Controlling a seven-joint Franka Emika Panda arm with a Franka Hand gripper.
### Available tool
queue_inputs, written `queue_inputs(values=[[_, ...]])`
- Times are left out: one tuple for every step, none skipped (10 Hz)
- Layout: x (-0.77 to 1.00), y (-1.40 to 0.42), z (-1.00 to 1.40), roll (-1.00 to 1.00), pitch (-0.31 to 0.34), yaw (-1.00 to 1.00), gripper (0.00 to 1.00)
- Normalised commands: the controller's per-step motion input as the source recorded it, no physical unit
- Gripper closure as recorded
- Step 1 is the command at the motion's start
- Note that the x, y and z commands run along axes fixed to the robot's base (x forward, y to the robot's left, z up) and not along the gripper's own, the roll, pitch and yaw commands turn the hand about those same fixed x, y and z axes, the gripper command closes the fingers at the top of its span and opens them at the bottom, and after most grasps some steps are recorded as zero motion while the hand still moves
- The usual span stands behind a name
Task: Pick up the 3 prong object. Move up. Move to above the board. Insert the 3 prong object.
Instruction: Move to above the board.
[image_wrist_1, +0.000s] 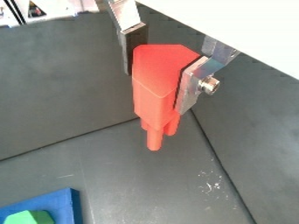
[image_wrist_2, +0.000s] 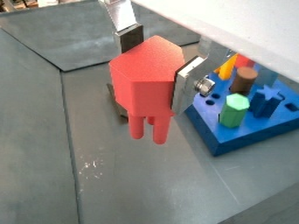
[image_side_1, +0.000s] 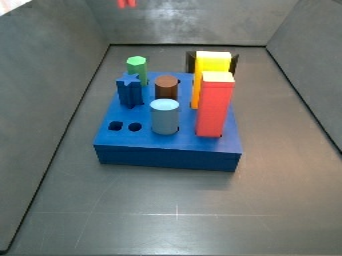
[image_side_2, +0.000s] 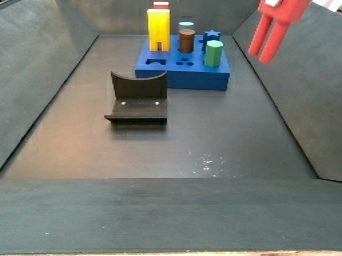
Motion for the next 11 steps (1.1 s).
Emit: queue_inputs(values=[[0.01,0.02,0.45,-0.01,0.082,0.02,1.0],[0.0,0.01,0.31,0.0,0.084,0.02,1.0],[0.38,-1.0,0.17,0.05,0.426,-1.0,1.0],[0.39,-1.0,0.15,0.06,0.427,-1.0,1.0],[0.4,-1.0,0.15,0.06,0.475,-1.0,1.0],[0.41,-1.0,0.15,0.01,0.518,-1.0,1.0],[0.42,-1.0,0.15,0.01,0.508,-0.87,1.0],[0.43,-1.0,0.15,0.0,0.407,-0.6,1.0],[0.43,-1.0,0.16,-0.03,0.283,-0.32,1.0],[0.44,-1.0,0.16,-0.03,0.211,-0.17,1.0],[0.44,-1.0,0.16,-0.02,0.185,-0.1,1.0]])
